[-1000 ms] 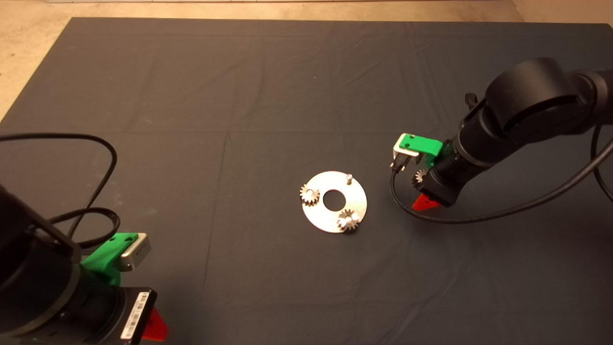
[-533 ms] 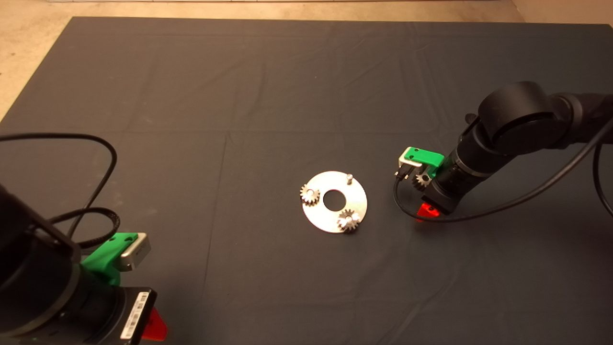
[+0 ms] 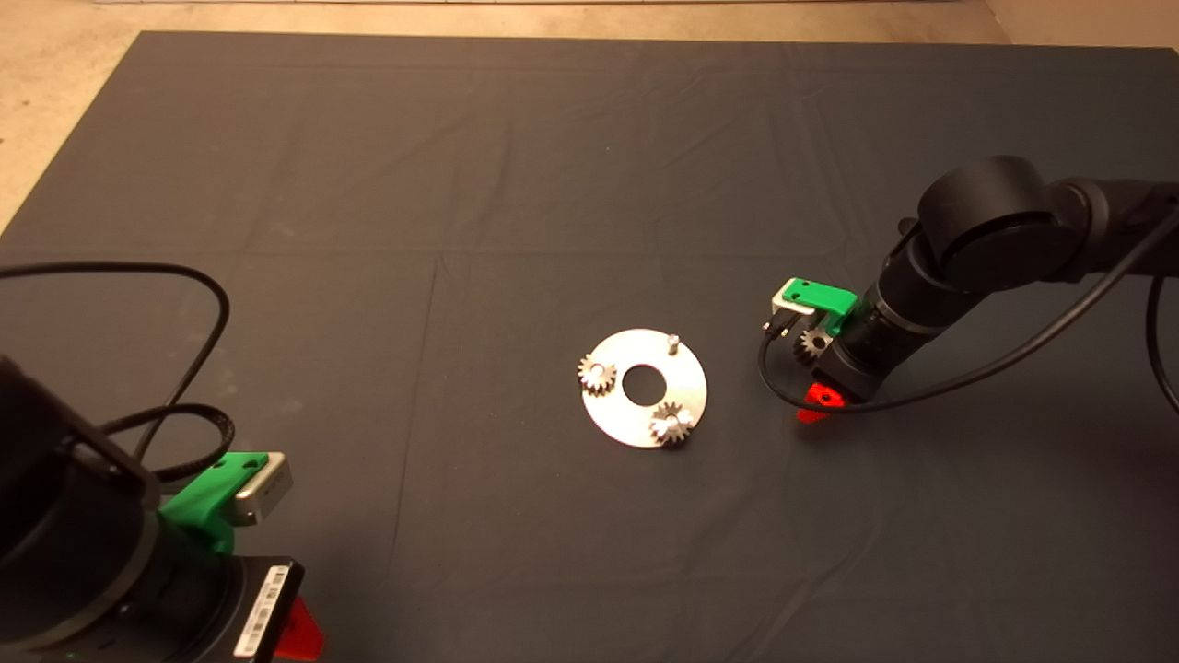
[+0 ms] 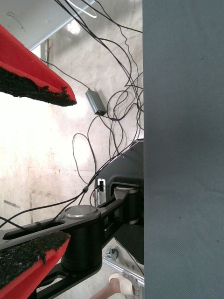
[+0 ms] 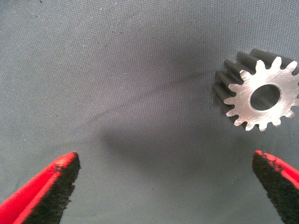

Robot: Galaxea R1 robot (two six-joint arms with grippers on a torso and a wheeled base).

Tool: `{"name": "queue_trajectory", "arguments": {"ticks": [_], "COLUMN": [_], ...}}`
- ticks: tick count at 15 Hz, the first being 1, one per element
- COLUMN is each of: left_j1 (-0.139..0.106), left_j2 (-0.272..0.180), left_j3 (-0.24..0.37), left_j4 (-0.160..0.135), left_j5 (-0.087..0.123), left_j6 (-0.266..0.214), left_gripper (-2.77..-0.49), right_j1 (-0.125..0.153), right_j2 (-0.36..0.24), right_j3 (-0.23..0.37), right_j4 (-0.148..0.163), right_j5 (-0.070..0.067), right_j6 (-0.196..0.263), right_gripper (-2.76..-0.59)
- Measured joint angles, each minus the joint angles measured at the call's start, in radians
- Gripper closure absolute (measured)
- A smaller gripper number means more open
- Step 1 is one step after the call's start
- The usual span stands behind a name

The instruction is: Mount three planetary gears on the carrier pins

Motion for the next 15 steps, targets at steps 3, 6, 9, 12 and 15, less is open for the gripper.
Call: {"name": "queue_trajectory", "arguments": {"ticks": [3,6,9,12,15], "left_j1": [0.0,0.0,0.0,0.0,0.0], "left_j2": [0.0,0.0,0.0,0.003,0.003], "left_j3": [0.0,0.0,0.0,0.0,0.0], "left_j4": [0.0,0.0,0.0,0.0,0.0], "left_j5": [0.0,0.0,0.0,0.0,0.0], "left_j6": [0.0,0.0,0.0,0.0,0.0], "left_gripper": [-1.89,-1.89,-1.89,-1.89,-1.89], "right_j1": [0.0,0.0,0.0,0.0,0.0], "right_j2": [-0.002,-0.001,0.001,0.009,0.019], "right_j3": [-0.014,-0.058,-0.107,-0.129,-0.153], "right_j4": [-0.011,-0.034,-0.054,-0.065,-0.078], "right_j5": [0.0,0.0,0.0,0.001,0.0], "right_j6": [0.0,-0.003,-0.004,-0.009,-0.011], "right_gripper": [-2.75,-2.75,-2.75,-2.75,-2.75]}}
